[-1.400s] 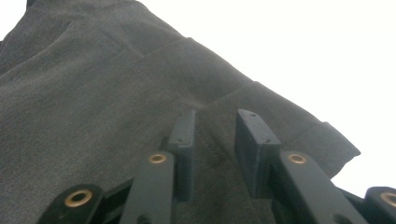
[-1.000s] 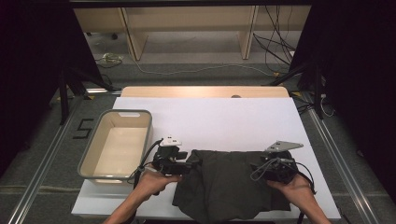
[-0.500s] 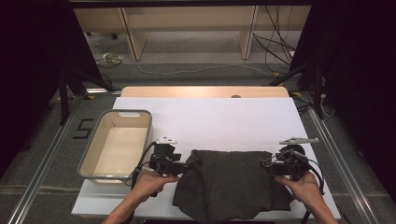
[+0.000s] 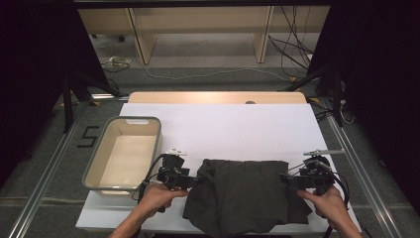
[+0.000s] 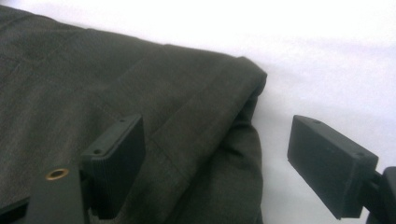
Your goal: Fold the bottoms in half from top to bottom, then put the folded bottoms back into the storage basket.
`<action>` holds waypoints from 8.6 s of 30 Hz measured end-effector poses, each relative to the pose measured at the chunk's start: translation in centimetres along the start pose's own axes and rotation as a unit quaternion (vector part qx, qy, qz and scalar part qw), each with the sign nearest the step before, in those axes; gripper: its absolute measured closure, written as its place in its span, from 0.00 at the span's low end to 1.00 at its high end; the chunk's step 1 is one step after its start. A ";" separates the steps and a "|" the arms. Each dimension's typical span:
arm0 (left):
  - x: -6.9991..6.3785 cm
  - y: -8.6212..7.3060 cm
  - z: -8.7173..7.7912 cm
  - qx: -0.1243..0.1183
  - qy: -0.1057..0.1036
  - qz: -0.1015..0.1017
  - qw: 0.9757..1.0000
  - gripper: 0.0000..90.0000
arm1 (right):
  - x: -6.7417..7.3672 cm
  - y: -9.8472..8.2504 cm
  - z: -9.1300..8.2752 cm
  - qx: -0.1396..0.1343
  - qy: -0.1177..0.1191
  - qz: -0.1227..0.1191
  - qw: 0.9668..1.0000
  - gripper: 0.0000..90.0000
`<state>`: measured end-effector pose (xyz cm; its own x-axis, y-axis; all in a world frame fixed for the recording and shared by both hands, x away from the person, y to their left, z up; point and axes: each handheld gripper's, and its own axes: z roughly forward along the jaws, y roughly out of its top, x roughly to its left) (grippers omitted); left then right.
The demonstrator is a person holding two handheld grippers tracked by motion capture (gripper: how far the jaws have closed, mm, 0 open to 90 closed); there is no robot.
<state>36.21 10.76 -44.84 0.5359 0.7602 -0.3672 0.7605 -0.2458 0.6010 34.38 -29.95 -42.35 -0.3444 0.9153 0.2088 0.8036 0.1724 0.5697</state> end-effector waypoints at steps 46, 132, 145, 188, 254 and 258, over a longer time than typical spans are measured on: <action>-1.8 -3.1 2.4 0.112 -0.053 -0.002 0.992 0.75 | 0.0 -1.6 0.3 0.038 0.031 0.003 0.999 0.18; -2.4 -0.5 1.4 0.029 -0.114 -0.061 0.991 0.88 | 2.7 -0.2 2.5 0.044 0.123 0.023 0.991 0.86; -1.5 1.5 -3.3 -0.007 -0.127 -0.043 0.991 0.89 | 5.1 1.5 -0.2 -0.026 0.146 0.012 0.989 0.86; 9.4 5.0 -19.6 -0.188 -0.066 -0.121 0.972 0.89 | 19.3 18.2 1.2 -0.070 0.217 -0.076 0.971 0.86; 20.8 -1.1 -19.9 -0.178 0.099 -0.259 0.944 0.87 | 31.2 18.8 13.7 0.032 0.194 -0.093 0.976 0.83; 21.2 -1.1 -18.6 -0.163 0.117 -0.269 0.942 0.85 | 30.7 18.7 14.3 0.039 0.190 -0.089 0.977 0.81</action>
<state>39.87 38.29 -40.12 -0.0194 0.8434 -0.5370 0.7261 0.3810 0.5723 45.82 6.57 -36.62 -0.6258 0.6696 0.4000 0.7438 0.3579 0.5645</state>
